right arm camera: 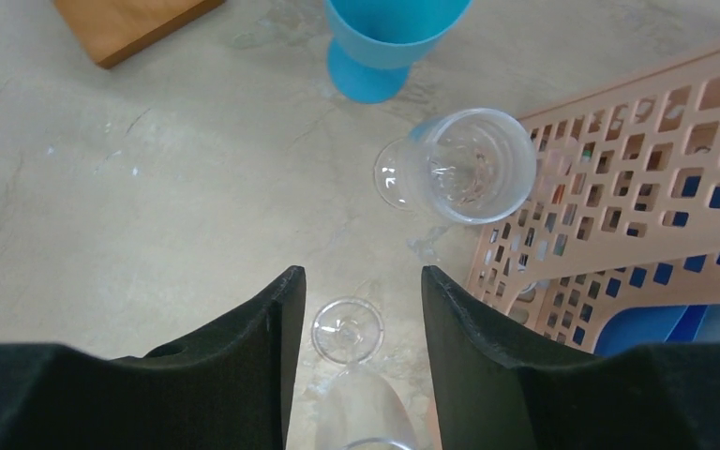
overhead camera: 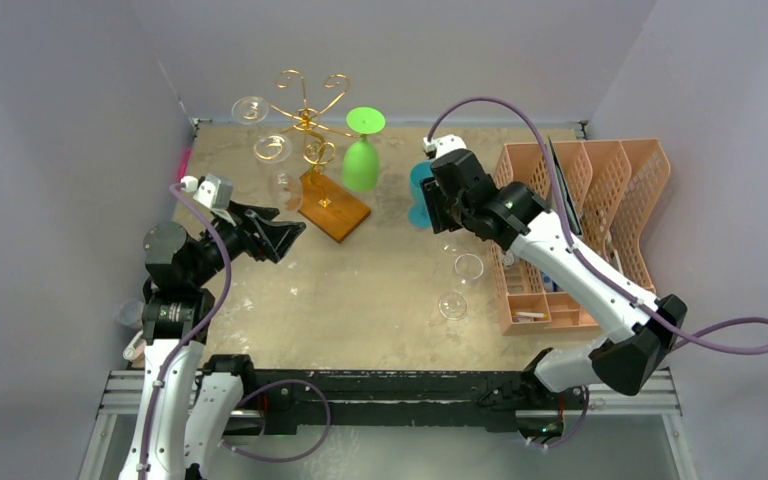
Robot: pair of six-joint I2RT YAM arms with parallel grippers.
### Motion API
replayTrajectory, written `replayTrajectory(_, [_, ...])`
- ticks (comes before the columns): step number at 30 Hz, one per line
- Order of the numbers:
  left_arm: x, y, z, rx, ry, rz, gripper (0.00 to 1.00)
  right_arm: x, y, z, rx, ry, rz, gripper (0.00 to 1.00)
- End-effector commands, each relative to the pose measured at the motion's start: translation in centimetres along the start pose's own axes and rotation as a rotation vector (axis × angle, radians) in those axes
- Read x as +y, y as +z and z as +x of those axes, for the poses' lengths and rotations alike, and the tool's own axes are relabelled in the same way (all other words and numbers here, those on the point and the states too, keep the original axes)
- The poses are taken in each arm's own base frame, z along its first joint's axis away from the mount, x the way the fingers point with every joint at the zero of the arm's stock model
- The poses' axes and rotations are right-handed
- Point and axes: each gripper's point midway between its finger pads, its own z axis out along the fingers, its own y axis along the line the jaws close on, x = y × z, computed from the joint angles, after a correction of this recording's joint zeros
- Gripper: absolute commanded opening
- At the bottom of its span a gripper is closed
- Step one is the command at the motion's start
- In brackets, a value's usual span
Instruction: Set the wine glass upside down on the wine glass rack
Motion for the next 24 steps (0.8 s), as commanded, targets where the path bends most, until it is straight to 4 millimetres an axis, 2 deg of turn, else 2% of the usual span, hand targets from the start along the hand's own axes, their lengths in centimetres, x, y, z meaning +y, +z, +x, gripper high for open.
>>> replayTrajectory(1, [-0.8,-0.1,-1.5,-0.036,0.036,0.018,0.73,-1.5,0.5,-1.4,-0.015,0.077,0.115,0.50])
replayTrajectory(5, [-0.8,-0.1,-1.4,-0.034,0.035,0.017,0.73,-2.3,2.3,-0.2,0.075,0.131,0.129,0.48])
replayTrajectory(8, [-0.7,-0.1,-1.4,-0.032,0.032,0.017,0.73,-1.3,3.8,0.4,0.081,0.106,0.045,0.48])
replayTrajectory(11, [-0.7,-0.1,-1.4,-0.032,0.032,0.016,0.73,-1.1,4.4,0.9,0.098,0.086,0.014,0.47])
replayTrajectory(19, [-0.6,0.0,-1.3,-0.027,0.029,0.014,0.73,-2.2,5.0,0.2,0.078,0.088,0.019,0.42])
replayTrajectory(24, [-0.6,0.0,-1.3,-0.028,0.026,0.011,0.73,-2.1,5.5,-0.8,0.056,0.097,-0.014,0.40])
